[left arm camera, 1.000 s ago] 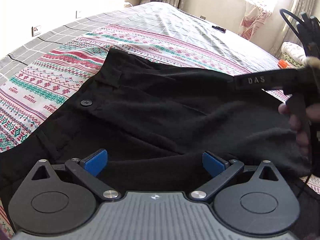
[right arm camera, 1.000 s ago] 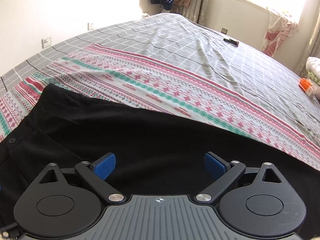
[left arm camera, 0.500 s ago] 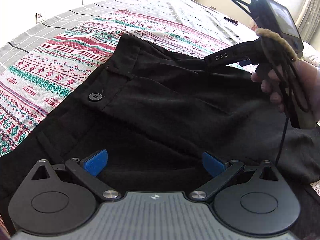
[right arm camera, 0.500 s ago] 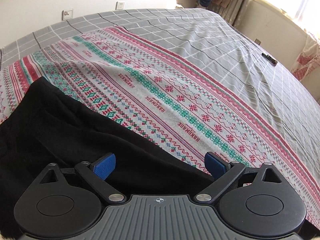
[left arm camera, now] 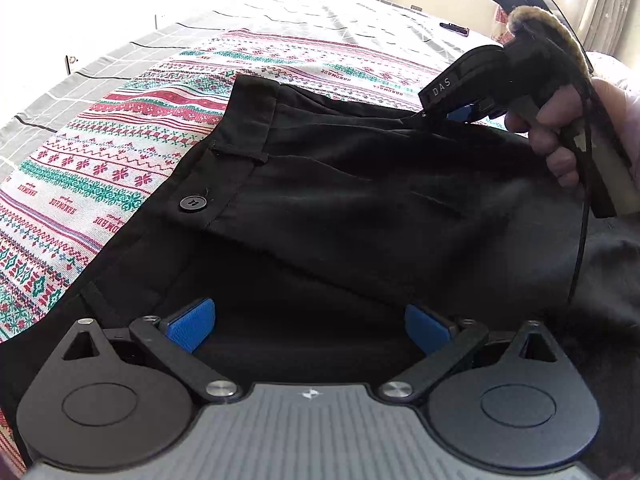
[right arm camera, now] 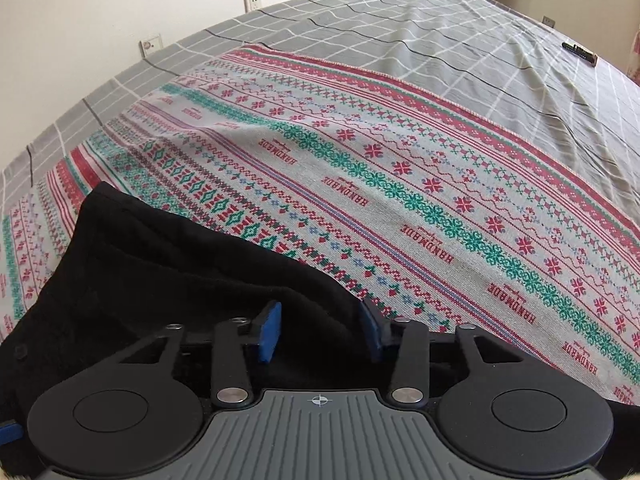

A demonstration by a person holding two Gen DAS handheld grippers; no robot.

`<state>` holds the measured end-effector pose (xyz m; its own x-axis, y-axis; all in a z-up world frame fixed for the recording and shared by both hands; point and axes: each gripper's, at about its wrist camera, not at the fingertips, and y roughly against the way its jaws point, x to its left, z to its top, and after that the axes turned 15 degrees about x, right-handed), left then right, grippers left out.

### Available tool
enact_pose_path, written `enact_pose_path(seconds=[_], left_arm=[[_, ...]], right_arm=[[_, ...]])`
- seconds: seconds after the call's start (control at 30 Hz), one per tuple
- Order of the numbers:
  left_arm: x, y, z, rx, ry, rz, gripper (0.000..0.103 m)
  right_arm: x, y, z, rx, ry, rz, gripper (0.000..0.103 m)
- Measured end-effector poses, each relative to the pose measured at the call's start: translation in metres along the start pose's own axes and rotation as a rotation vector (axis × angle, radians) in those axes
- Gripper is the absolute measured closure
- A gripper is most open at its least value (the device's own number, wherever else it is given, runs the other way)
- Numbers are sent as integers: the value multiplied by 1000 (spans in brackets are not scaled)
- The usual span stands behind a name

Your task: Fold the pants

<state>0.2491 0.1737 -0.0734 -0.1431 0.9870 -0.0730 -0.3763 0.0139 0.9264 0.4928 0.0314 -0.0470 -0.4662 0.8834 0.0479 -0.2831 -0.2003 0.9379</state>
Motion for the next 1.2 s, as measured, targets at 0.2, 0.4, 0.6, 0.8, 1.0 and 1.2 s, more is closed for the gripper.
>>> enact_pose_path(seconds=[0.2,0.4,0.6,0.8,1.0,1.2], left_arm=[[10,7,0,13,61,-83,0],[25,24,-9,6,140,-215,0],[42,42,-21,-1,248,-351,0],[58,67,-37,-28,305,-366,0],[54,85,-53,-57,248,-317,0],[37,88,-62,-55,157,-233,0]], right_arm=[[21,29,-25,-82,34,-70,94],[44,89,-78,-190,87,-88,94],[71,135,-142,-258,118,-86,94],[104,156,-210,-271,147,-77,94],[132,150,-277,-236,147,-46,94],[140,111,-311,-140,109,-39,94]])
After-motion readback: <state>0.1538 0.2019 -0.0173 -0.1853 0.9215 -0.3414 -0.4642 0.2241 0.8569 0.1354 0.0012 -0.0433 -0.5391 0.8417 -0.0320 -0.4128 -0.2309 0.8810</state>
